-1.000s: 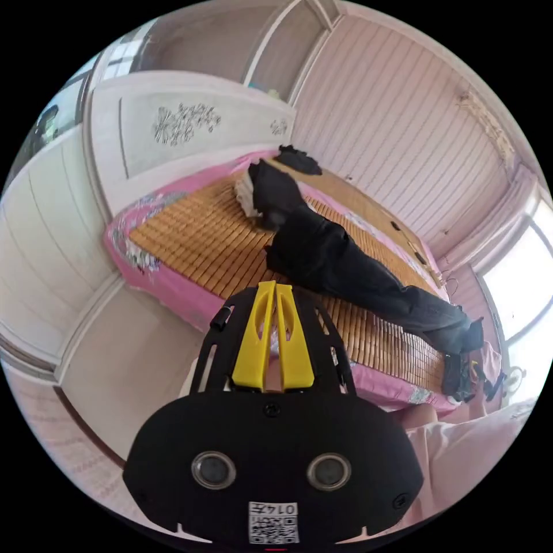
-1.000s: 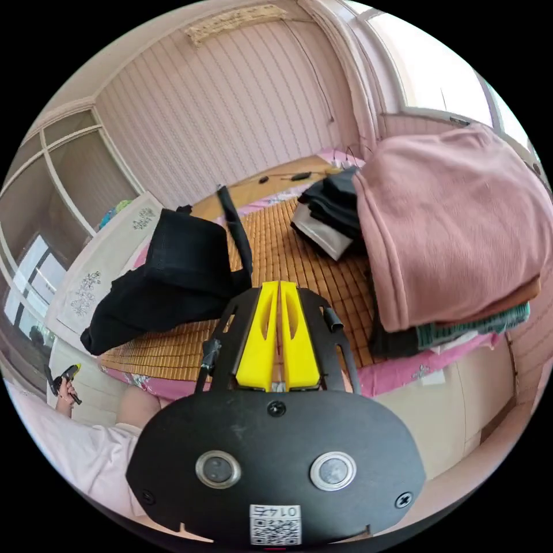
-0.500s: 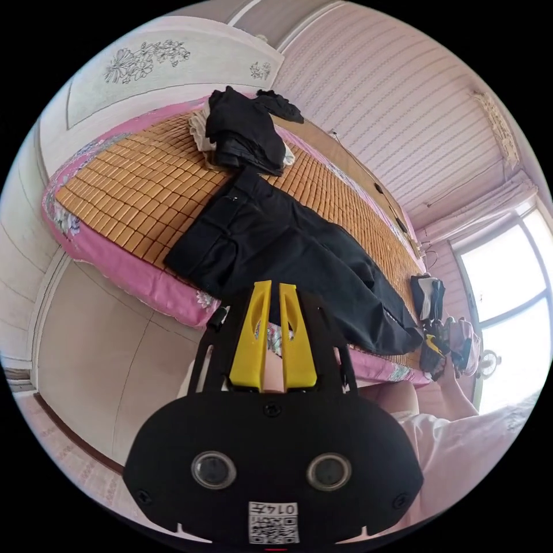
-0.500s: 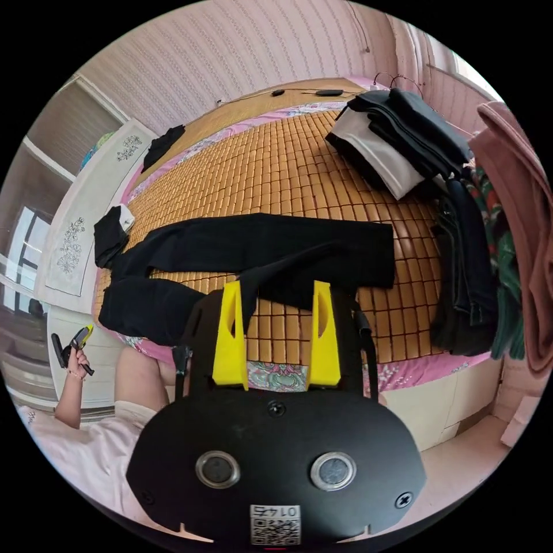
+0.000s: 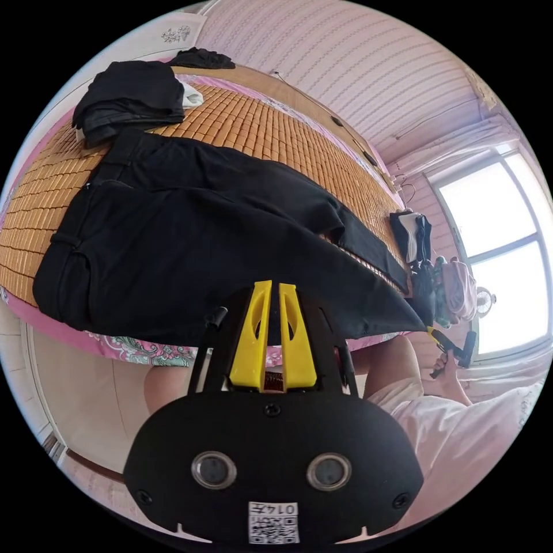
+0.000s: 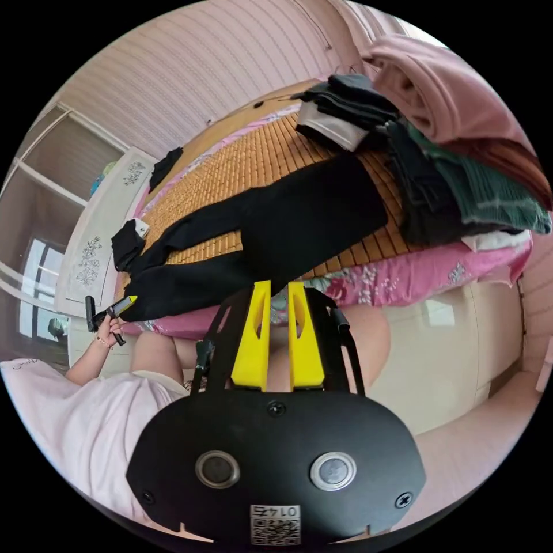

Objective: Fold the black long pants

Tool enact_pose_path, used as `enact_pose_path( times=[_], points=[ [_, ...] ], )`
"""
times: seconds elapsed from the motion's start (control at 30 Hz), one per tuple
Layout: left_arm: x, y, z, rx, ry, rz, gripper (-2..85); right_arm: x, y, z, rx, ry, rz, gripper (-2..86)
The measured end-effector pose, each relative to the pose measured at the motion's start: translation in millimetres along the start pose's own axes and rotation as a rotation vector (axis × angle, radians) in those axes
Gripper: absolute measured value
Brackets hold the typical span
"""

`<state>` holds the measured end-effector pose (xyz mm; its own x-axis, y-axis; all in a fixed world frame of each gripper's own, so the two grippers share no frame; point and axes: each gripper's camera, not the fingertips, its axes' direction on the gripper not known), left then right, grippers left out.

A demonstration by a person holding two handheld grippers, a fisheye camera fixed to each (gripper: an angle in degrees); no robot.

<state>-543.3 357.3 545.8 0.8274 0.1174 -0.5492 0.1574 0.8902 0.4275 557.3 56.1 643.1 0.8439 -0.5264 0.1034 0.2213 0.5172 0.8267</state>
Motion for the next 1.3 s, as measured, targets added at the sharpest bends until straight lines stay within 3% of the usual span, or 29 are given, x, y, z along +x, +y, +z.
enact_pose_path(
  times=[0.13, 0.37, 0.5, 0.77, 0.87, 1.03, 1.23, 1.3],
  points=[
    [15, -6, 15, -0.043, 0.012, 0.011, 2.4, 12, 2, 6, 0.044, 0.074, 0.078, 1.9],
    [40, -25, 25, -0.046, 0.015, 0.041, 3.2, -42, -66, 65, 0.038, 0.102, -0.087, 1.3],
    [39, -48, 14, 0.001, -0.052, 0.021, 3.6, -88, -119, 119, -0.006, 0.177, -0.208, -0.6],
    [11, -91, -18, 0.127, -0.205, -0.089, 3.7, -141, -184, 218, -0.05, 0.311, -0.219, -0.9],
    [-12, -99, -17, 0.112, -0.254, -0.172, 3.6, -157, -189, 239, 0.029, 0.404, -0.263, -0.9],
    [-33, -95, 7, 0.022, -0.288, -0.193, 3.2, -163, -206, 264, 0.043, 0.334, -0.213, -0.8],
    [-58, -67, -21, 0.147, -0.252, -0.26, 4.3, -197, -207, 293, -0.04, 0.338, -0.203, -0.7],
    [-70, -55, -39, 0.196, -0.27, -0.279, 4.8, -238, -200, 299, -0.006, 0.323, -0.337, -0.4]
  ],
)
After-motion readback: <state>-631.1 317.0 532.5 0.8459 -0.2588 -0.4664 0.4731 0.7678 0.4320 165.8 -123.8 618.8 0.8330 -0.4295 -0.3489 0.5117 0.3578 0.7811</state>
